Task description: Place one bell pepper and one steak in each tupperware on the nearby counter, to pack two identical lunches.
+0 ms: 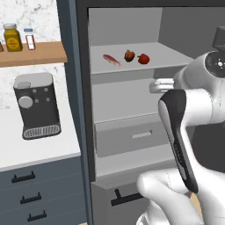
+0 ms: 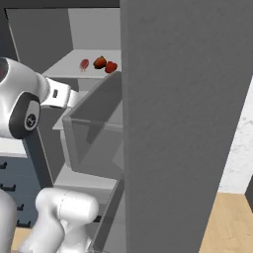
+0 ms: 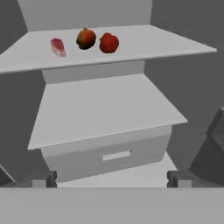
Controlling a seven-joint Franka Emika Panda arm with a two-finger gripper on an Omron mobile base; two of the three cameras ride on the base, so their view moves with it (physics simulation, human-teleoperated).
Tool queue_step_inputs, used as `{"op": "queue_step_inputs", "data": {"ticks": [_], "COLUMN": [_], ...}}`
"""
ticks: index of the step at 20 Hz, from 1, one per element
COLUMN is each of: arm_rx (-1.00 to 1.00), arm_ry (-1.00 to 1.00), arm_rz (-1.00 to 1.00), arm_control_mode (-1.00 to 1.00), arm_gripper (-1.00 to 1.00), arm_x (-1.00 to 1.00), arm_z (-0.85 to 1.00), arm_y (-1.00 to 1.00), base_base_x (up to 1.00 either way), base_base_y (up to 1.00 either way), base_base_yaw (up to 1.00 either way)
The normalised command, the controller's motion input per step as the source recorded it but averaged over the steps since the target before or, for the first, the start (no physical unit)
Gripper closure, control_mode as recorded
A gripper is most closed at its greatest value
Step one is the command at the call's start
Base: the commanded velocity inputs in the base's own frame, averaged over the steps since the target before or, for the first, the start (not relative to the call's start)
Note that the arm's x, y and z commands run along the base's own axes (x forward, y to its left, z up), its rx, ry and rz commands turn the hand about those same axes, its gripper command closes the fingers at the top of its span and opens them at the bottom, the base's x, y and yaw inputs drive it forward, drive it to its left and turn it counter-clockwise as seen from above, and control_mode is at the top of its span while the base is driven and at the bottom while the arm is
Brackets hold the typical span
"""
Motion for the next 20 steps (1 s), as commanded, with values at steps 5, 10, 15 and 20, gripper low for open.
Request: {"op": "queue_step_inputs", "data": {"ticks": [5,10,15,20], "arm_rx": [0.12,0.10,0.06,0.02], "arm_ry": [-0.23,-0.19,-0.04,0.03], "arm_rz": [-0.09,-0.04,0.00,0.00], "arm_control_mode": [-1.00,-1.00,-1.00,-1.00], "arm_gripper": [-1.00,-1.00,-1.00,-1.00], "arm_x": [0.59,0.62,0.50,0.40], "arm_z": [0.11,0.07,0.41,0.38], "arm_y": [-0.03,-0.11,-0.19,-0.07], "base_base_x": [0.00,0.00,0.00,0.00], "base_base_y": [0.00,0.00,0.00,0.00], "base_base_yaw": [0.00,0.00,0.00,0.00]}}
